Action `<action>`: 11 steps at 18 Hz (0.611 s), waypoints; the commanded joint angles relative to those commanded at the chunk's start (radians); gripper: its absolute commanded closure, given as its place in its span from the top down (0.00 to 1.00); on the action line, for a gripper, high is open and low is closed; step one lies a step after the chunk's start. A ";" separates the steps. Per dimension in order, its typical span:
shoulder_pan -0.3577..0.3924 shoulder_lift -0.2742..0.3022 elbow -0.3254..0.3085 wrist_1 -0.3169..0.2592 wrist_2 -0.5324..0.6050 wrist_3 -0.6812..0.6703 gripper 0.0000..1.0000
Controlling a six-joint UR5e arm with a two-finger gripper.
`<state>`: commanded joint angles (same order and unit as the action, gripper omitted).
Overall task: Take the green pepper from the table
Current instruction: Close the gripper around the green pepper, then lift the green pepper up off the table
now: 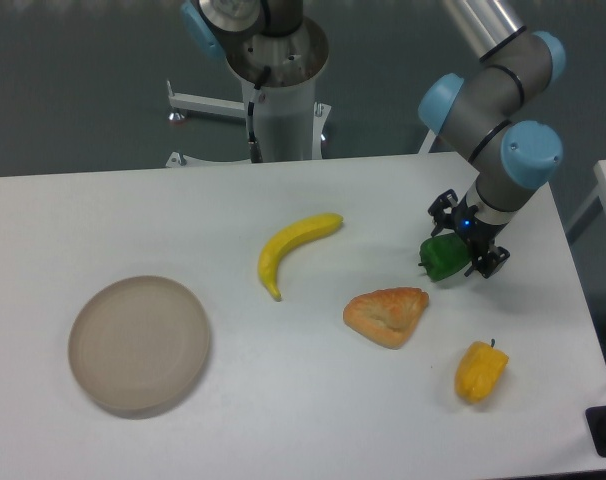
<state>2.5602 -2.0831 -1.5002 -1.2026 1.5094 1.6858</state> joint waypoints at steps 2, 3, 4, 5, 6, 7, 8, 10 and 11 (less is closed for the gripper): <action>0.000 -0.002 0.005 0.000 0.005 0.003 0.47; 0.002 -0.002 0.012 0.000 0.006 0.003 0.44; 0.002 -0.002 0.018 -0.003 0.008 0.003 0.42; 0.002 0.000 0.026 -0.006 0.006 0.003 0.40; 0.000 0.002 0.037 -0.012 0.008 0.003 0.40; -0.002 0.005 0.052 -0.015 0.009 0.003 0.40; -0.003 0.011 0.066 -0.018 0.015 0.005 0.40; -0.021 0.014 0.101 -0.020 0.044 0.005 0.40; -0.038 0.014 0.126 -0.031 0.064 0.005 0.40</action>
<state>2.5220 -2.0693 -1.3747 -1.2332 1.5737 1.6904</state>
